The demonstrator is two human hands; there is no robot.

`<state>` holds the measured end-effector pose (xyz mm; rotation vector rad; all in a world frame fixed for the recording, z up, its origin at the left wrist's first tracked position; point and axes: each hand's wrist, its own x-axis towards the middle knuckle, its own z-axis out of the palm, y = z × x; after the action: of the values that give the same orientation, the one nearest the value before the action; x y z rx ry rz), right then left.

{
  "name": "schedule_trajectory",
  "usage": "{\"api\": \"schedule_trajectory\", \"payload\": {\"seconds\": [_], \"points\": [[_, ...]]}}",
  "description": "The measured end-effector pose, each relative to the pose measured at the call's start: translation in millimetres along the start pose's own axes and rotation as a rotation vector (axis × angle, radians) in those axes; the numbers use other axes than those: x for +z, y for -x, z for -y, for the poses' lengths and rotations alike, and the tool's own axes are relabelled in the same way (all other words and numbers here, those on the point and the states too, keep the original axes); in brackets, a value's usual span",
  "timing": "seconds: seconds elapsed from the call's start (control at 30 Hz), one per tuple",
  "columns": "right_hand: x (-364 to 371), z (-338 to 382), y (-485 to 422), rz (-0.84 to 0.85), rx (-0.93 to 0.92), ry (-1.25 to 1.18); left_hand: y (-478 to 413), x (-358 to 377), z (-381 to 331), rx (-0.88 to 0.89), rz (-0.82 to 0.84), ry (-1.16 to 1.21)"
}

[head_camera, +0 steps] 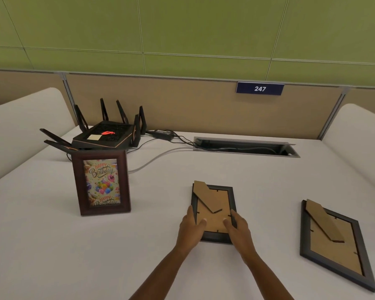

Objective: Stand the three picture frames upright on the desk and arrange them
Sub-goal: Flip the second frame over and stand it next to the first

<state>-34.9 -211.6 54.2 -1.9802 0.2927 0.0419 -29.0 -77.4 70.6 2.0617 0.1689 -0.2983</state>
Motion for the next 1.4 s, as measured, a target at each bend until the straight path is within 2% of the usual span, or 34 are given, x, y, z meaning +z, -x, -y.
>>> {"api": "schedule_trajectory", "payload": {"seconds": [0.23,0.33,0.43,0.53,0.63,0.73,0.8,0.87,1.03,1.27,1.4], "points": [[-17.8,9.2,-1.8,-0.004,0.079,-0.243,-0.6,-3.4,-4.6,-0.095,-0.08,0.228],[-27.6,10.8,-5.2,-0.021,0.095,-0.295,0.3,-7.3,-7.4,-0.109,-0.102,0.303],[-42.2,15.6,-7.9,-0.028,0.109,-0.457,-1.4,-14.4,-11.2,-0.09,-0.128,0.406],[-57.3,26.0,-8.4,-0.011,0.073,-0.646,-4.1,-24.2,-23.4,-0.072,-0.13,0.549],[-66.3,32.8,-11.0,0.012,-0.029,-0.68,-3.8,-37.6,-38.3,-0.099,-0.084,0.765],[-72.5,36.9,-16.4,0.035,-0.161,-0.626,0.1,-50.9,-52.0,-0.121,-0.032,0.915],[-75.8,40.2,-21.9,0.011,-0.278,-0.435,3.3,-57.5,-61.3,-0.139,-0.007,0.949],[-78.0,43.1,-27.4,-0.031,-0.385,-0.243,8.0,-64.0,-70.5,-0.155,0.025,0.97],[-86.3,39.9,-41.1,-0.19,-0.533,0.008,19.0,-82.8,-83.7,-0.189,0.102,1.011],[-88.7,47.4,-32.5,-0.135,-0.697,0.16,21.1,-102.7,-91.9,-0.147,0.118,1.013],[-77.4,44.8,-26.2,-0.126,-0.639,0.029,16.3,-105.9,-88.8,-0.069,0.082,0.959]]}}
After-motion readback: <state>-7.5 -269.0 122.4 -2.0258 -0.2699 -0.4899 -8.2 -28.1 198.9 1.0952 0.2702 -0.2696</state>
